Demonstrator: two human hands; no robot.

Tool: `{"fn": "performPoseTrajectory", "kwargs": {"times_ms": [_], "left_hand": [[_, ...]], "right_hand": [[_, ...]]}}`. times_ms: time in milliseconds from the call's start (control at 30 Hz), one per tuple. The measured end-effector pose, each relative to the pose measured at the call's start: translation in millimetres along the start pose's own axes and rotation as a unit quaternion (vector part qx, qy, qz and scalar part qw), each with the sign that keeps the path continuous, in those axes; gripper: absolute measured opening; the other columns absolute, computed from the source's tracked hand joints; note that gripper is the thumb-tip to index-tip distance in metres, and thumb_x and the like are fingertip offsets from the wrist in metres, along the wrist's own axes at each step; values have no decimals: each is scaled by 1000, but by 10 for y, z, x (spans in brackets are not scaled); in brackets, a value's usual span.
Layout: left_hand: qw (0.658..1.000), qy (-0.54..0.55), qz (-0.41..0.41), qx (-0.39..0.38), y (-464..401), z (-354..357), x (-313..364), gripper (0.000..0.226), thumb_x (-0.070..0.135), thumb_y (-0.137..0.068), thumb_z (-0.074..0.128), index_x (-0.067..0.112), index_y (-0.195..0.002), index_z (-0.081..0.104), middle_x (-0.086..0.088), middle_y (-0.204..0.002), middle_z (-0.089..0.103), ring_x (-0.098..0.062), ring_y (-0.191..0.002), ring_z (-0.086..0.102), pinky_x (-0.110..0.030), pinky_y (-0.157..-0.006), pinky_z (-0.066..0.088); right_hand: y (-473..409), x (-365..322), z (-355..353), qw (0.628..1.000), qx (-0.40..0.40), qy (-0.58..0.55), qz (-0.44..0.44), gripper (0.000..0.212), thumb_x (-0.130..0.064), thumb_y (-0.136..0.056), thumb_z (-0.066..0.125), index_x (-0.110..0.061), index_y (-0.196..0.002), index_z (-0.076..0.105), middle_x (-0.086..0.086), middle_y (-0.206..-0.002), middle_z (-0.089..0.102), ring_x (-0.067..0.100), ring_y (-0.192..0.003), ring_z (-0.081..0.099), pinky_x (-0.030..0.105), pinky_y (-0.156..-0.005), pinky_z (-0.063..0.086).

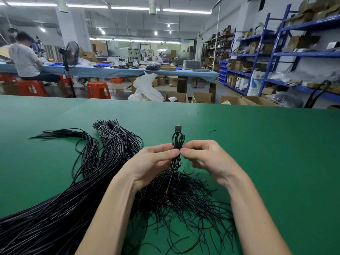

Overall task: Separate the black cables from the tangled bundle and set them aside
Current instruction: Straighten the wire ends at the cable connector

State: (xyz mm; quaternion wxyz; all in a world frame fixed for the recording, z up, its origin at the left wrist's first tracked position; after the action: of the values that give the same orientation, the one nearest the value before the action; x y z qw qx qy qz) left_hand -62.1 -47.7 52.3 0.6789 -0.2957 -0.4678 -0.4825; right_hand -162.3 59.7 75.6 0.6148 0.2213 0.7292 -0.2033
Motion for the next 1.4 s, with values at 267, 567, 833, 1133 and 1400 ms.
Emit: {"fn": "performPoseTrajectory", "kwargs": {"times_ms": [267,567,833,1133,1400], "left_hand": [[949,-268,147,74,54,-61,156,18,18,-70,88,21,-85,80,-2,-88,78,-11,-81,72,-17,-75,51],[996,-26,-28,75,10,-162,-153,33,9,-74,77,-1,-105,73,-11,-90,72,-15,-73,65,-19,-68,56],[991,73,-79,75,58,-143,-162,13,7,-68,76,4,-80,80,-12,-82,76,-12,-66,73,-18,-61,59],[994,59,-43,79,63,-157,-101,22,9,-63,80,11,-85,81,-5,-85,77,-8,-67,71,-19,-60,58],[989,-126,71,44,144,-94,58,28,23,-61,86,21,-88,80,-3,-95,77,-13,-83,66,-24,-76,48]], "right_hand": [[-61,482,153,971,-21,-148,187,10,-6,-91,65,-9,-82,67,-3,-61,57,3,-46,42,14,-43,36],[-55,209,2,995,-30,69,-60,16,-28,-91,78,-29,-107,73,-8,-102,78,8,-78,71,20,-69,55],[13,11,-17,982,-28,88,-162,11,-24,-83,84,-30,-92,81,-9,-94,79,8,-81,70,20,-78,52],[9,-59,87,982,17,119,-147,9,-25,-88,80,-26,-80,77,-11,-68,71,6,-63,61,21,-58,49],[89,479,341,931,-52,-304,197,6,-2,-74,71,-5,-71,76,2,-69,63,4,-50,47,10,-36,32]]}}
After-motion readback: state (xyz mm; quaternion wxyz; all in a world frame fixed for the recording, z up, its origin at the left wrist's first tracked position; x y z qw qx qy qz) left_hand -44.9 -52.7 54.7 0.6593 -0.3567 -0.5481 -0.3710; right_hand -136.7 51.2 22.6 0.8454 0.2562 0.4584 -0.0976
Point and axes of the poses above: each hand's wrist, its own y-axis away from the middle knuckle, its own z-axis out of the palm, x = y × z, the point moved 7 cm from there along -y, towards the middle knuckle
